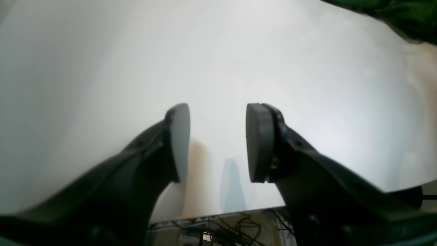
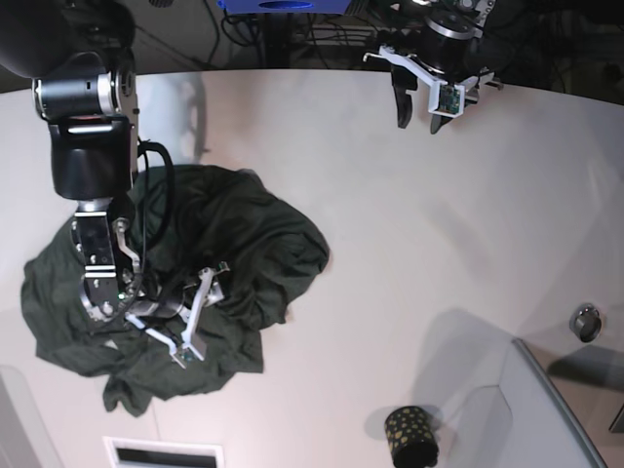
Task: Layout the t-shirt on the table in an organized manner, then fold the t-shirt properly
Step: 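Grasp the shirt fabric with the right gripper and lift it, then reach the left gripper to the shirt and grasp its fabric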
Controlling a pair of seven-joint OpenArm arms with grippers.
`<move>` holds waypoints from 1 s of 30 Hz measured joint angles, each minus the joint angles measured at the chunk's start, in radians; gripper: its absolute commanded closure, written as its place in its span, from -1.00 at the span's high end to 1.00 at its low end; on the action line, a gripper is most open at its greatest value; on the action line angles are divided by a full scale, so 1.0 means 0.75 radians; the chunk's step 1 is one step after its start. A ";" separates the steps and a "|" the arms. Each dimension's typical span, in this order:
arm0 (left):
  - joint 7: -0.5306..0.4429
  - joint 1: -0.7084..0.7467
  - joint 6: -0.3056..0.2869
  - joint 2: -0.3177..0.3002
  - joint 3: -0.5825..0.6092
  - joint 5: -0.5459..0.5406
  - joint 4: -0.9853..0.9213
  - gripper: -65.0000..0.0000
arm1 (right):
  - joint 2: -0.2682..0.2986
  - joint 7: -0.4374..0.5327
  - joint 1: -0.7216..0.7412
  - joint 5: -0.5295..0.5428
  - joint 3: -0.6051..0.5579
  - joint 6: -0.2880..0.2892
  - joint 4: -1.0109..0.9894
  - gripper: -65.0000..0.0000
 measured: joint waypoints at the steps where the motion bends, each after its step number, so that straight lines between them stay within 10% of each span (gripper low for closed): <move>1: 0.000 -0.001 -0.001 0.000 0.001 0.000 0.000 -0.23 | 0.000 -0.003 -0.006 -0.001 0.000 0.000 -0.004 0.13; 6: 0.000 -0.001 0.000 -0.001 0.001 0.000 0.000 -0.23 | -0.008 -0.022 -0.018 0.003 0.000 0.001 -0.003 -1.00; 30: -0.001 -0.086 0.000 -0.003 0.000 -0.001 -0.043 -0.23 | -0.010 -0.252 -1.084 0.006 0.009 0.001 1.376 -0.98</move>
